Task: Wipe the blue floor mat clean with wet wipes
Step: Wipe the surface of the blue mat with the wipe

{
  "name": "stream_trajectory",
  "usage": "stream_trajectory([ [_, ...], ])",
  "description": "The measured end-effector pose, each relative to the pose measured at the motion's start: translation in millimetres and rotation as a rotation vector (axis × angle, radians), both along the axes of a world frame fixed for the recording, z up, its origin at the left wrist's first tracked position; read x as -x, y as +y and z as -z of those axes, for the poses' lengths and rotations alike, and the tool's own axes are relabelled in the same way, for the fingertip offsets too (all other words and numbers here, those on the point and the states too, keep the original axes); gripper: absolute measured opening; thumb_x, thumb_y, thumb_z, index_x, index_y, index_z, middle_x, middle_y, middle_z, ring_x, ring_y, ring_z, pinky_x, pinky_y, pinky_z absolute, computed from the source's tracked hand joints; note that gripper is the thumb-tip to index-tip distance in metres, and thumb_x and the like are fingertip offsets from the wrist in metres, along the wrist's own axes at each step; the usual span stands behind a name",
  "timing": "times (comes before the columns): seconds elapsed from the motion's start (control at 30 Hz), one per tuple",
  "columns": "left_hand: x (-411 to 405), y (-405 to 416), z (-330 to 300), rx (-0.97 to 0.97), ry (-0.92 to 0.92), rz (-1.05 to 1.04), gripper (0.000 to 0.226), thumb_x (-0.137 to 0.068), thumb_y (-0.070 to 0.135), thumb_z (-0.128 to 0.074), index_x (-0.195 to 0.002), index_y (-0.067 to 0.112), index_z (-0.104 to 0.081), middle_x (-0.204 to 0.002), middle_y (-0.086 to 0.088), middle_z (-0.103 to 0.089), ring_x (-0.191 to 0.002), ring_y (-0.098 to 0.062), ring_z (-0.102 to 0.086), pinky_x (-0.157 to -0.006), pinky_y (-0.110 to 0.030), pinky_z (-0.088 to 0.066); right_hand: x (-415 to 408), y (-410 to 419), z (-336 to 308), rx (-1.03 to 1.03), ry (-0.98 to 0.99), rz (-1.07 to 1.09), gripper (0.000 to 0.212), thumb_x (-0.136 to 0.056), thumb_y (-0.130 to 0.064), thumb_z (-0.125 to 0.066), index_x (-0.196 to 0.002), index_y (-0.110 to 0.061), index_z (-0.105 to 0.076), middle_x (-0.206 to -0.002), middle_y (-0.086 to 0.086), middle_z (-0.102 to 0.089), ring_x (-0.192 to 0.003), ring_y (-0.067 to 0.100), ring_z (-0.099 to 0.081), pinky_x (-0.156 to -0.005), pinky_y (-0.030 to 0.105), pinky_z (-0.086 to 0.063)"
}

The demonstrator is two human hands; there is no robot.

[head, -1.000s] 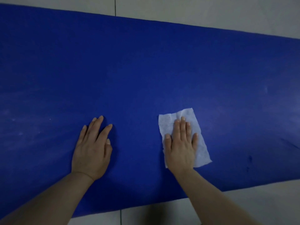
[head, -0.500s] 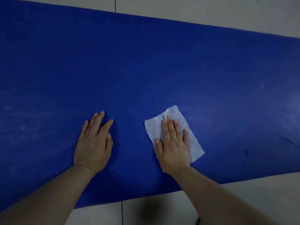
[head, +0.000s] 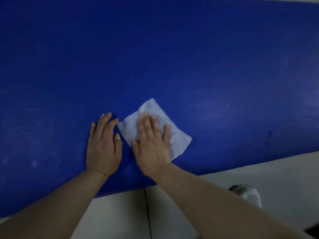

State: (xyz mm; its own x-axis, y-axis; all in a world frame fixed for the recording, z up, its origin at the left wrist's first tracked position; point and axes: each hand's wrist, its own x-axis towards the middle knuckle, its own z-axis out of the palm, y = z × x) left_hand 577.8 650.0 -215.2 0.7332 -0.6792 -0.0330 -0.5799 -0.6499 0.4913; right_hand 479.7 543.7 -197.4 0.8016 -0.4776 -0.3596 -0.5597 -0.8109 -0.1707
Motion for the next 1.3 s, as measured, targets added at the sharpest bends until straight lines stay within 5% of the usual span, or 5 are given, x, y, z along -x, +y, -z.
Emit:
stream_trajectory([
  [0.13, -2, 0, 0, -0.007, -0.003, 0.024, 0.053, -0.093, 0.028, -0.026, -0.132, -0.001, -0.048, -0.147, -0.017, -0.039, -0.139, -0.028, -0.029, -0.118, -0.023, 0.0, 16, 0, 7, 0.042, -0.029, -0.133, 0.061, -0.096, -0.044, -0.015, -0.151, -0.019, -0.022, -0.159, 0.0, -0.011, -0.147, 0.018, -0.007, -0.116, 0.054, -0.006],
  [0.37, 0, -1, -1, -0.027, -0.029, 0.036, 0.053, -0.093, 0.03, -0.026, -0.132, 0.003, -0.049, -0.148, -0.014, -0.037, -0.141, -0.028, -0.028, -0.119, -0.041, -0.012, 59, -74, -1, 0.05, 0.108, 0.544, 0.06, -0.1, -0.047, -0.009, -0.148, -0.023, 0.019, -0.157, -0.001, 0.025, -0.143, 0.018, 0.024, -0.117, 0.051, 0.01],
  [0.63, 0, -3, -3, -0.06, -0.03, 0.03, 0.054, -0.09, 0.029, -0.025, -0.128, 0.001, -0.053, -0.147, -0.017, -0.039, -0.14, -0.029, -0.029, -0.117, -0.043, -0.015, 13, 28, 5, 0.025, -0.086, -0.017, 0.059, -0.095, -0.044, -0.025, -0.148, -0.019, -0.03, -0.156, 0.002, -0.026, -0.145, 0.021, -0.019, -0.114, 0.054, -0.01],
  [0.97, -1, 1, 0, -0.021, -0.035, 0.053, 0.05, -0.094, 0.027, -0.025, -0.128, 0.002, -0.052, -0.147, -0.016, -0.04, -0.139, -0.029, -0.03, -0.118, -0.038, -0.012, 45, -31, 5, 0.051, 0.106, 0.378, 0.059, -0.094, -0.05, 0.007, -0.143, -0.026, 0.028, -0.153, 0.001, 0.032, -0.14, 0.023, 0.03, -0.114, 0.055, 0.013],
  [1.3, -2, 0, 0, -0.021, -0.024, 0.039, 0.049, -0.094, 0.026, -0.025, -0.128, 0.002, -0.052, -0.147, -0.015, -0.04, -0.139, -0.026, -0.029, -0.117, -0.039, -0.015, 67, 1, 9, 0.11, -0.082, -0.231, 0.058, -0.1, -0.051, -0.012, -0.152, -0.024, -0.013, -0.158, 0.002, -0.017, -0.145, 0.021, -0.013, -0.109, 0.054, -0.014],
])
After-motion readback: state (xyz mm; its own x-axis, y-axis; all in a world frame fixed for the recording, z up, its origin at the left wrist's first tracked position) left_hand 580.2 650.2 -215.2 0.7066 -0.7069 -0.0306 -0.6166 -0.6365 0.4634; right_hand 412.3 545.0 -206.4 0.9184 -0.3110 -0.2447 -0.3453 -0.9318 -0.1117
